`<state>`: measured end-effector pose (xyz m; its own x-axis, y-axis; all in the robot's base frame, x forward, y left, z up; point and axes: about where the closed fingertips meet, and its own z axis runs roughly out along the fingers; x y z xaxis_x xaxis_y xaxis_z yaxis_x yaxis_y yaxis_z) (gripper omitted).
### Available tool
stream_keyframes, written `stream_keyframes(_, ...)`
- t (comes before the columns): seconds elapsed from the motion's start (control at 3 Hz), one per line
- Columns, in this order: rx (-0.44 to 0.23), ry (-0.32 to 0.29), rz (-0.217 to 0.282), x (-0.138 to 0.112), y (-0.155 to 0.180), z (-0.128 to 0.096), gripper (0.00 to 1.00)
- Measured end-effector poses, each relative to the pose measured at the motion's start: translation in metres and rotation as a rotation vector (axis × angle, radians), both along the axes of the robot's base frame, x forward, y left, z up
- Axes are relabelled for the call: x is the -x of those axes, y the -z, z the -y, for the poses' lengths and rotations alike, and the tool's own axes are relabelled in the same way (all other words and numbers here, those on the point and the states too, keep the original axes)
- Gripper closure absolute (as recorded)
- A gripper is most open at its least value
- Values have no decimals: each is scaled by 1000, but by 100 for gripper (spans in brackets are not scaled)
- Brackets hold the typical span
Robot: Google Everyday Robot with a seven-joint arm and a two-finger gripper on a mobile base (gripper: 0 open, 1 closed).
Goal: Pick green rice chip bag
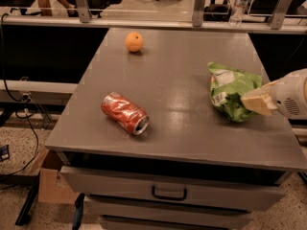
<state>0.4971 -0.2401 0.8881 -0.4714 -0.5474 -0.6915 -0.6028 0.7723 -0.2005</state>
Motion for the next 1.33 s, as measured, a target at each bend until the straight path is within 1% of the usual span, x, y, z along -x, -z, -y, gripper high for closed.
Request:
stream_keyframes(0.33,-90,-34,122,-16,-40,-4,100)
stream_keyframes(0.67,-205,-166,265,-25,-83,-14,100)
stream_keyframes(1.0,-233,-280,344,-25,-105,-22,100)
stream_keyframes(1.33,-197,-309,320,-25,-98,-23,83)
